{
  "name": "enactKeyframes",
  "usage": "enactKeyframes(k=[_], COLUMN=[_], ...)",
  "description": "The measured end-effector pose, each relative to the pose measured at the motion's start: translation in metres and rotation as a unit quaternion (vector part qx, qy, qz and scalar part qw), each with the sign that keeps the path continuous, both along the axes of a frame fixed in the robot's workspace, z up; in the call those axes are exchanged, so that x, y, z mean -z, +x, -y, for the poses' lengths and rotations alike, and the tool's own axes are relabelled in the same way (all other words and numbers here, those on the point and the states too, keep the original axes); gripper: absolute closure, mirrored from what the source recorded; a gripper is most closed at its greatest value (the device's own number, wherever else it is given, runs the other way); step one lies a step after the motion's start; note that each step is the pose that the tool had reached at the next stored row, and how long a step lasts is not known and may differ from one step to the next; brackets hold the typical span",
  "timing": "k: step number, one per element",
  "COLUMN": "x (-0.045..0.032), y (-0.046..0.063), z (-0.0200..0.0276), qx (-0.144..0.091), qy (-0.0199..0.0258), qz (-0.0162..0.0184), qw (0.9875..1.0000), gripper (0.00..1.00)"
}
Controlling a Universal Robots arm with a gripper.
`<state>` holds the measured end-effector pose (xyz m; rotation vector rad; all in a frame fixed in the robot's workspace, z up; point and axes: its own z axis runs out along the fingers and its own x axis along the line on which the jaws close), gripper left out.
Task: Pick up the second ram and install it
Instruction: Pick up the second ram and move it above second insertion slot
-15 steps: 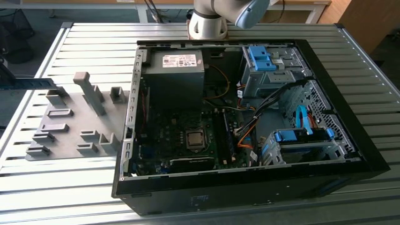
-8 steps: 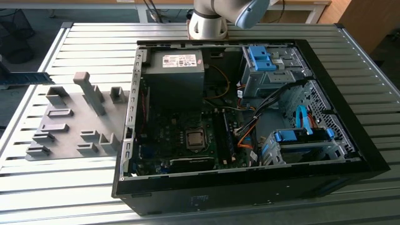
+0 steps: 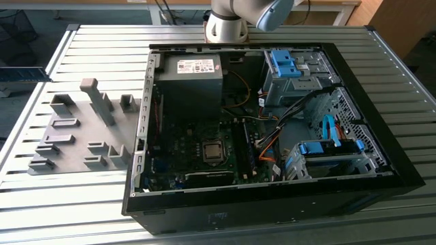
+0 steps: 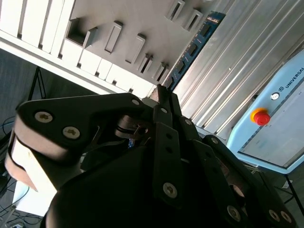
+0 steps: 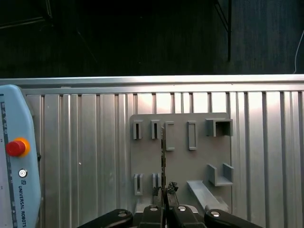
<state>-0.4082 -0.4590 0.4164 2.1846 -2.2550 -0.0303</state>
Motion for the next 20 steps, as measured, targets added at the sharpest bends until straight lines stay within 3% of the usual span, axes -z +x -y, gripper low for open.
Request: enactKeyframes(k=[6, 20], x=[-0.0133, -0.0144], y=[0.000, 0.003], z=[-0.0001, -0.0001], qx=[0.000, 0.000], qy=[0.0000, 0.0000], qz=[0.0000, -0.0001], qw=[1.0000, 1.0000], gripper=[0.86, 0.86])
